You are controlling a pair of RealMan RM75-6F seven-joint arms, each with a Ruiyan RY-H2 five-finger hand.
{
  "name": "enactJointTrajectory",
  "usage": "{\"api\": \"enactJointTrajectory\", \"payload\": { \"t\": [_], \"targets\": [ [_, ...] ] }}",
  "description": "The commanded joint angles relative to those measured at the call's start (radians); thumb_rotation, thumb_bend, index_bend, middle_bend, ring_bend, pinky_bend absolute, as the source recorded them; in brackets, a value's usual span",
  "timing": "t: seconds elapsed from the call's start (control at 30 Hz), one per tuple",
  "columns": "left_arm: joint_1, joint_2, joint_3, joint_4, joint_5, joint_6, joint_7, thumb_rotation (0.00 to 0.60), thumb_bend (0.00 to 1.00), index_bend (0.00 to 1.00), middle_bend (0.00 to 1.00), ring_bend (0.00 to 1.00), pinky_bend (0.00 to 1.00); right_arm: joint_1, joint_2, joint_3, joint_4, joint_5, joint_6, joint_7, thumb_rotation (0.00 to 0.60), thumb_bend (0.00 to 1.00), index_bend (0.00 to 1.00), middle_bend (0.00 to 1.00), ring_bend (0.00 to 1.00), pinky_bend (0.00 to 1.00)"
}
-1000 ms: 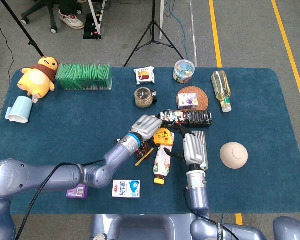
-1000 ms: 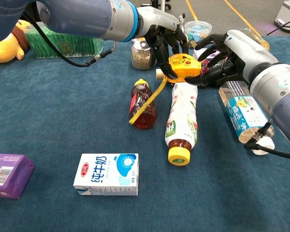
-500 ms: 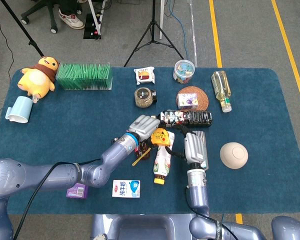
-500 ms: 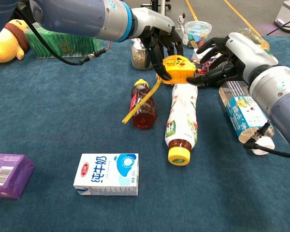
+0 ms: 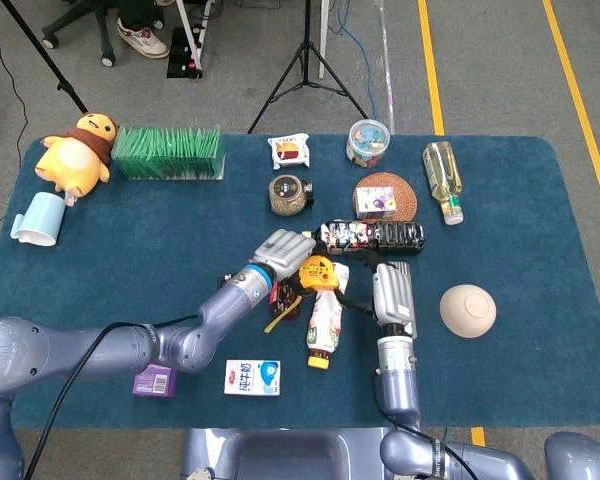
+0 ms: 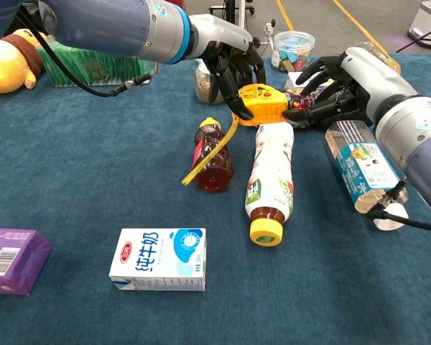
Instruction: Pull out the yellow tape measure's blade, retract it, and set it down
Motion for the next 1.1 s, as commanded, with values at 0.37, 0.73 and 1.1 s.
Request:
{"api": "enactJointTrajectory", "payload": {
  "t": [0.37,0.73,1.1],
  "targets": [
    [0.003,0.007,0.011,0.003,0.002,-0.007,-0.008,0.6,0.35,0.57,0.42,0.31,0.48,-0.008,0.014,-0.002,-0.002,-0.007,0.006,0.015,0.549,0.38,0.36,0.36,0.37,0.34],
    [0.007,0.01,0.021,0.016,0.009,-0.017,-0.015,0.6,0.35,0.57,0.42,0.31,0.48,-0.015,0.02,-0.003,0.002,-0.016,0.01,0.036,0.549,0.46,0.43,0.39,0.39,0.36],
    [0.008,0.018,0.027,0.019,0.011,-0.021,-0.021,0.6,0.35,0.57,0.42,0.31,0.48,-0.016,0.018,-0.001,0.004,-0.019,0.014,0.047,0.556,0.52,0.54,0.45,0.44,0.38]
  ]
}}
